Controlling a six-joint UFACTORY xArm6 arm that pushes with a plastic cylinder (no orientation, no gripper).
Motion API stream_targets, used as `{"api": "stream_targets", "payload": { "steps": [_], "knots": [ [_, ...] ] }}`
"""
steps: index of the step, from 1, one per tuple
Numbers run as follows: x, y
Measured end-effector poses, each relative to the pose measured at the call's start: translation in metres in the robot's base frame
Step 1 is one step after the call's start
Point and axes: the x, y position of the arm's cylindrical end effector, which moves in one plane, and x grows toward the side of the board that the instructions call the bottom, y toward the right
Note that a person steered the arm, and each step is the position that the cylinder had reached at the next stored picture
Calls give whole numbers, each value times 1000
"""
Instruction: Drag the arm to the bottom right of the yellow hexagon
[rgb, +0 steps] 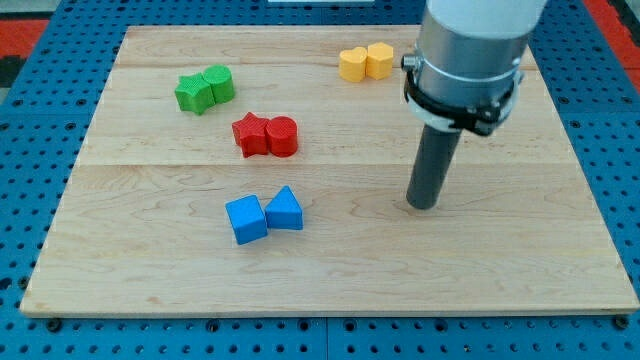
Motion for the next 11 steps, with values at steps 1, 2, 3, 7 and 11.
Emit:
{"api": "stream_targets", "payload": {
  "steps": [1,2,3,7,11],
  "knots": [
    [-56,0],
    [-100,0],
    [-108,6],
    [-108,-24],
    [-161,14]
  ]
}}
